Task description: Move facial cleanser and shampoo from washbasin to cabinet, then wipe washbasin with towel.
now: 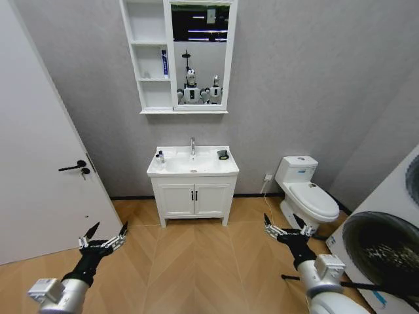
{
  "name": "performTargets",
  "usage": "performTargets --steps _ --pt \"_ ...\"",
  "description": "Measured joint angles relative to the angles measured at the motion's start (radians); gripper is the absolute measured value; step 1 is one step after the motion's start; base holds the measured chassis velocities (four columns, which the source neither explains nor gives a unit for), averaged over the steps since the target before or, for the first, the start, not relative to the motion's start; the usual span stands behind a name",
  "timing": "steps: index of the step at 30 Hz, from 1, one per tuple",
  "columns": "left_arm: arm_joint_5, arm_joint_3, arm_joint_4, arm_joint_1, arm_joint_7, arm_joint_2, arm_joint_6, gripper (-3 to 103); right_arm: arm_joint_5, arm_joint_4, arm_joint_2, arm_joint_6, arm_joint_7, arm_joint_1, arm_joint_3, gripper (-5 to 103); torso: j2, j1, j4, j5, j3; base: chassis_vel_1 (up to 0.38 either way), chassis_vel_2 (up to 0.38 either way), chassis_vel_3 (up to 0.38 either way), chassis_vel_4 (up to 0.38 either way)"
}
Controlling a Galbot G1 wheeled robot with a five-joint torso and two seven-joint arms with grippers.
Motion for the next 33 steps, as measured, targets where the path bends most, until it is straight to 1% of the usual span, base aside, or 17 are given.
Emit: performTargets --steps 33 --pt "-0.002 -0.006 0.006 0.005 0.017 0.0 -0.007 100 -0.026 0.0 -0.001 -0.025 -0.008 -0.02 0.002 100 0.0 0.0 0.0 0.0 0.0 0.0 0.0 0.0 0.0"
